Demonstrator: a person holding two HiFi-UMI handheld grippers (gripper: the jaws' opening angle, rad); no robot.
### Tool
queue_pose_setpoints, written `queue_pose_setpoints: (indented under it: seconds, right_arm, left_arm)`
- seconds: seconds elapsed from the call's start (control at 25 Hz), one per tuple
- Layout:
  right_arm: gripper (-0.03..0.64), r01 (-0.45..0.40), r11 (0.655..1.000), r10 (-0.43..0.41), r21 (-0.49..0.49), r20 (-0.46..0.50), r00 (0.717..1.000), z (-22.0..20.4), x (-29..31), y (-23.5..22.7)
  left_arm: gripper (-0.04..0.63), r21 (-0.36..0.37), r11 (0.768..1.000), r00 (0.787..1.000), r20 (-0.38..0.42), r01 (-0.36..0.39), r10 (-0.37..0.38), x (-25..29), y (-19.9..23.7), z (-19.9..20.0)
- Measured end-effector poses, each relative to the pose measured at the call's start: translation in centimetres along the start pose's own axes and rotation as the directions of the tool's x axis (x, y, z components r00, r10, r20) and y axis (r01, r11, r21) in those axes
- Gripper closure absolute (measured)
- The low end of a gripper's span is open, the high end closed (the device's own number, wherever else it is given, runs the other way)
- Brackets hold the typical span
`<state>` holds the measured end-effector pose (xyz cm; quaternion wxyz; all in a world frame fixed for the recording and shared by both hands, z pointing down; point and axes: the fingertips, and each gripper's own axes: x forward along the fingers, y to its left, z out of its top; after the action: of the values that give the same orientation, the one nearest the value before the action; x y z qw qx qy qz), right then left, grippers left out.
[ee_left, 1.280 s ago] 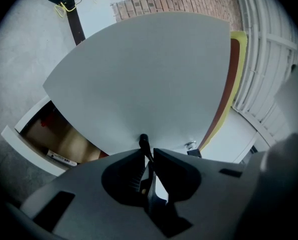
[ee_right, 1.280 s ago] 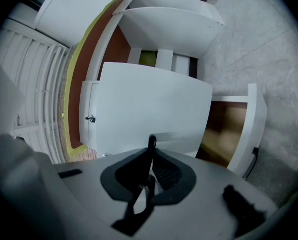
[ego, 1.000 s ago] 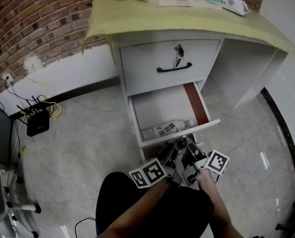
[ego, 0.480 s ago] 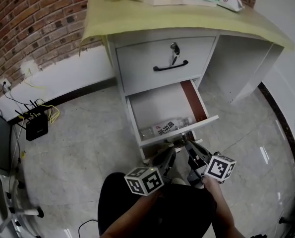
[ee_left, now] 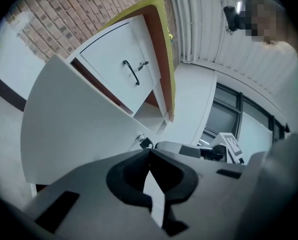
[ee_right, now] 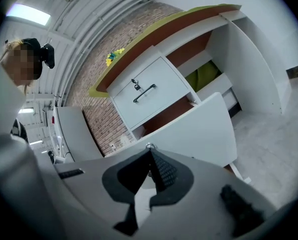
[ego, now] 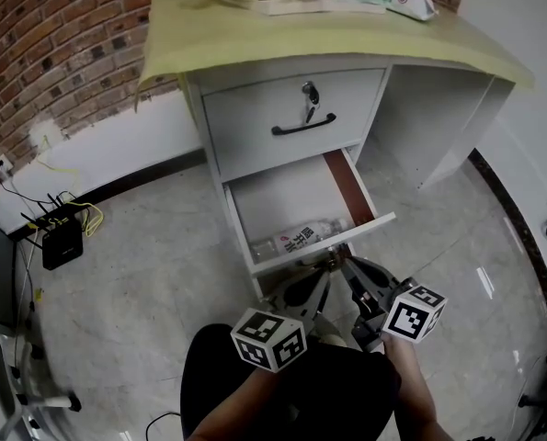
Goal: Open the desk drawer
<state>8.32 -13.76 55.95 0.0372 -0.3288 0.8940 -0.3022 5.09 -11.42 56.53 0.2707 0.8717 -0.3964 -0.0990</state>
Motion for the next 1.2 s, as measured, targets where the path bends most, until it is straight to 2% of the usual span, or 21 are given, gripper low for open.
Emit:
queue_pose_setpoints:
  seconds: [0.2,0.64,0.8,1.04,1.2]
  right_arm:
    - [0.604,-0.027,0.999,0.027,-0.033,-0.014,1.0,1.0,0.4,-0.1]
    - [0.604,-0.037,0.999,0.036,-0.021,-0.037,0.999,1.7,0.4,-1.0]
    - [0.604,-0.054,0.997,0.052,-0.048,-0.049,0.997,2.0,0.6,-0.4]
    - [0.604,-0.108,0.991,0.107,-0.079,-0.011,0.994,3.3,0.8,0.4]
    - [0.604,-0.059,0.994,0.062,-0.093,0.032,0.998,4.7,0.4,0.8]
  left_arm:
    - [0.586,0.056,0.998,1.0,0.007,0.005,-0.005,0.3,-0.5,0.8]
    - [0.586,0.033,0.999,1.0,0.007,-0.016,0.015,0.8,-0.2,0.7]
    - [0.586,0.029,0.999,1.0,0.017,-0.021,0.021,0.7,-0.3,1.2]
    - [0.586,0.104,0.995,0.999,0.047,-0.001,-0.004,1.0,-0.6,1.8]
    - [0.585,0.121,0.992,0.998,0.029,0.046,-0.05,1.7,-0.6,1.1]
